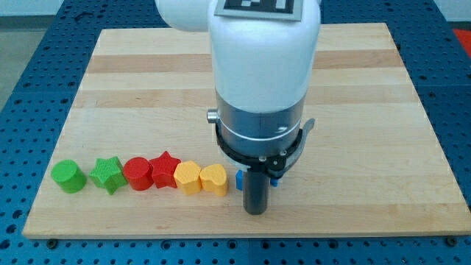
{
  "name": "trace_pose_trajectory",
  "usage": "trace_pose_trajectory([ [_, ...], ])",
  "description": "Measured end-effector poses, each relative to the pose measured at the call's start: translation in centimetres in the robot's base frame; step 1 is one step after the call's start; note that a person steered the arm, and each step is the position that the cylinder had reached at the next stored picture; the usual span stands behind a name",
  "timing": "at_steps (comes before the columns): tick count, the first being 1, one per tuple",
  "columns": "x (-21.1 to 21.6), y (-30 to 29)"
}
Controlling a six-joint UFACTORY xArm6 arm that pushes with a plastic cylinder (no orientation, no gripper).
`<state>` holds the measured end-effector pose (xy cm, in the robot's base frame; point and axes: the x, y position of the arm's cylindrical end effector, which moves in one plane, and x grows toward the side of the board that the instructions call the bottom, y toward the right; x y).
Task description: Slide blue triangle a bit down
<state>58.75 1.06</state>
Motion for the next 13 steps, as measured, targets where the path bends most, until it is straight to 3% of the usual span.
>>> trace_pose_trajectory([
  [2, -0.2, 0.2],
  [4, -0.4, 8.7],
  [5, -3.8, 12.5],
  [7, -8.9, 10.3],
  [9, -8.9, 5.1],
  [13, -7.6, 4.4],
])
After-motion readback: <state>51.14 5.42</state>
